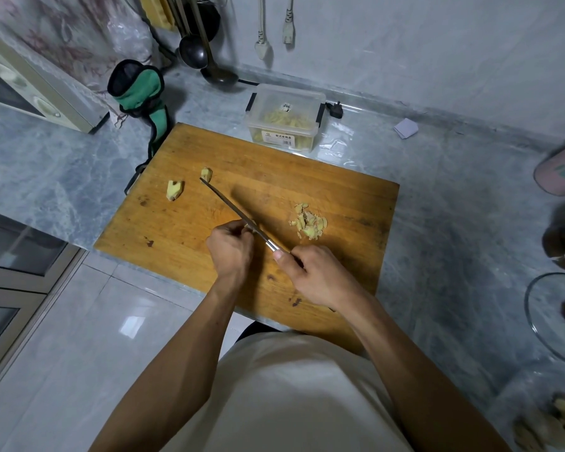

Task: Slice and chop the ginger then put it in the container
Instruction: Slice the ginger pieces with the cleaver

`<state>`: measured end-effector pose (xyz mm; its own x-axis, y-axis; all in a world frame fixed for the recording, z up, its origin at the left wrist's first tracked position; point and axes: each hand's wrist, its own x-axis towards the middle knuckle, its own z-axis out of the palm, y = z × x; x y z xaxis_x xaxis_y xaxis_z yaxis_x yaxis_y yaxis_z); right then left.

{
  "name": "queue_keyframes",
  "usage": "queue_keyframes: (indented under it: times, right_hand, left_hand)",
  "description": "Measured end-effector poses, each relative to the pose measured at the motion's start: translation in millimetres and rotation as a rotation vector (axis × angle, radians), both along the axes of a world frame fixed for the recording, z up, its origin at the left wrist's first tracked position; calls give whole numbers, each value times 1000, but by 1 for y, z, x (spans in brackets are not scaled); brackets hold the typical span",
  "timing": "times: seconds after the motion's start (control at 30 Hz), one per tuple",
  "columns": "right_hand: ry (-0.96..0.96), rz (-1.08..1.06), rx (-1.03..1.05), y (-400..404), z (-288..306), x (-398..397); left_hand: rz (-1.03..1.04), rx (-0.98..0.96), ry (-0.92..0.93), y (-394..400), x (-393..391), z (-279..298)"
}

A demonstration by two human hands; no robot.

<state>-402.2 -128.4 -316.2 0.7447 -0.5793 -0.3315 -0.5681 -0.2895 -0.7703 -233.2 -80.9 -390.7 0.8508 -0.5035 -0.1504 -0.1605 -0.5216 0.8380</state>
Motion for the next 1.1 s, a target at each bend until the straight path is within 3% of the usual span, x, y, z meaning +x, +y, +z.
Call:
queue_keyframes:
  times: [1.1]
  right_hand:
    - [-42, -93, 118, -9, -24, 33]
  left_hand:
    - [-25, 12, -63, 0, 0, 4]
